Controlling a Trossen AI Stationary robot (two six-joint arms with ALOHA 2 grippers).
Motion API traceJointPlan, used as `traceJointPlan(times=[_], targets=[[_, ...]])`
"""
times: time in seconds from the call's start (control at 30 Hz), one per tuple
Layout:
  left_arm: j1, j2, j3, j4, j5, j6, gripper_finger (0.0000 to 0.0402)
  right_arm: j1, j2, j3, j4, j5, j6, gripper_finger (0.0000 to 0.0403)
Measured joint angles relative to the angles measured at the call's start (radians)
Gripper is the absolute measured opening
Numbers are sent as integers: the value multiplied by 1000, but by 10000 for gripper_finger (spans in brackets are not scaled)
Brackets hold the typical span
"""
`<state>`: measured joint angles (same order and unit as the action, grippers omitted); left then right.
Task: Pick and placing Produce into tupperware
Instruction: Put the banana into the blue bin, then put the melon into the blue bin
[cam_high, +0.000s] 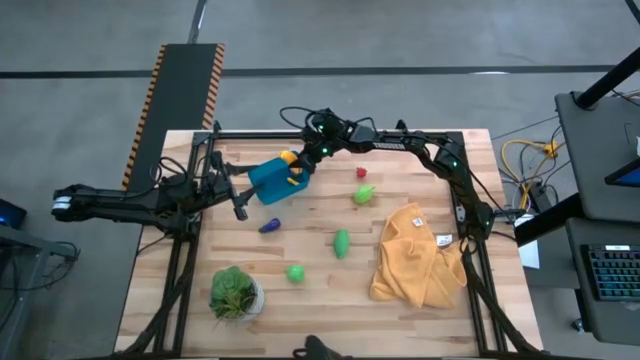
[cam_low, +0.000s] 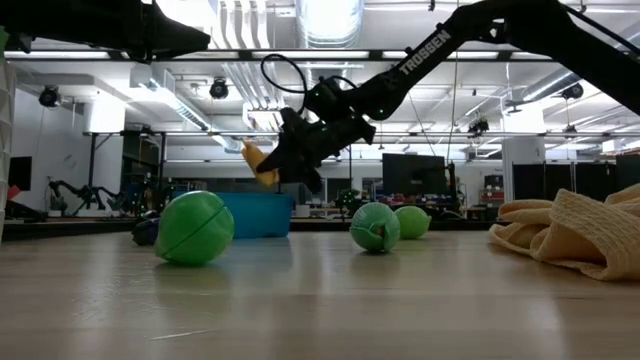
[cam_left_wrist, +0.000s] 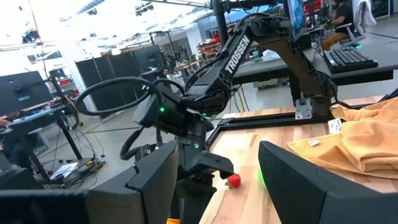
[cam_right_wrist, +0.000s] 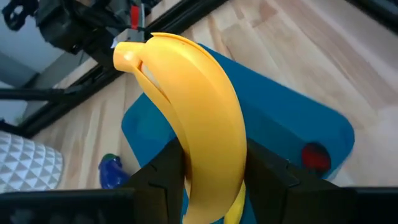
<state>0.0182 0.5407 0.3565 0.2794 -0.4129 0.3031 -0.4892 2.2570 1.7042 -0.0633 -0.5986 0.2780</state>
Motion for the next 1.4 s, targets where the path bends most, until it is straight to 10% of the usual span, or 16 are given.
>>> traceJointPlan(times=[1.4], targets=[[0,1,0,-1,0,0,209,12,0,6,-98,15,25,177]])
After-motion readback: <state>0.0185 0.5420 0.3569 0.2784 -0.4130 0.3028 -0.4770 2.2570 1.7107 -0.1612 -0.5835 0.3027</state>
